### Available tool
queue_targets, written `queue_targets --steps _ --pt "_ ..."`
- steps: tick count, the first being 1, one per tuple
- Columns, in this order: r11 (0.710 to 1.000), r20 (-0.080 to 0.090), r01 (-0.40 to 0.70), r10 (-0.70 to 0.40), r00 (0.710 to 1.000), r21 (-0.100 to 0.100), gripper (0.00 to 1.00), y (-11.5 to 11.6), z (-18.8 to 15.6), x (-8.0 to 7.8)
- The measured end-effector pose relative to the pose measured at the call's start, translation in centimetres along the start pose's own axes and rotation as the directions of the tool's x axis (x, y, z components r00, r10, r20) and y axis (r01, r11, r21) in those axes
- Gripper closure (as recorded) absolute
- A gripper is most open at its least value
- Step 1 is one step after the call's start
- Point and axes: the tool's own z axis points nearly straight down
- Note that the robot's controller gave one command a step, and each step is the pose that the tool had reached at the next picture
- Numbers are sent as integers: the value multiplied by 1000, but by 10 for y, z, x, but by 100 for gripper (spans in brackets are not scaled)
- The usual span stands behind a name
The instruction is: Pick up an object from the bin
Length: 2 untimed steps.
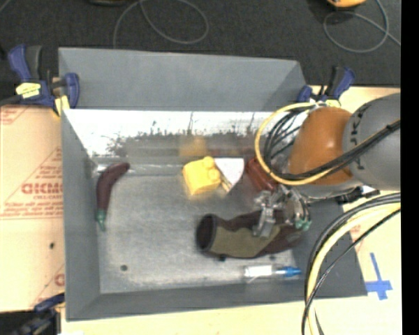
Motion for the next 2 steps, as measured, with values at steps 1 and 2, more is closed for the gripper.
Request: queue_targets --steps 1,2 --pt "1000 0 1 -1 1000 0 100 0 0 0" --pt "1000 0 1 -1 1000 0 100 0 0 0"
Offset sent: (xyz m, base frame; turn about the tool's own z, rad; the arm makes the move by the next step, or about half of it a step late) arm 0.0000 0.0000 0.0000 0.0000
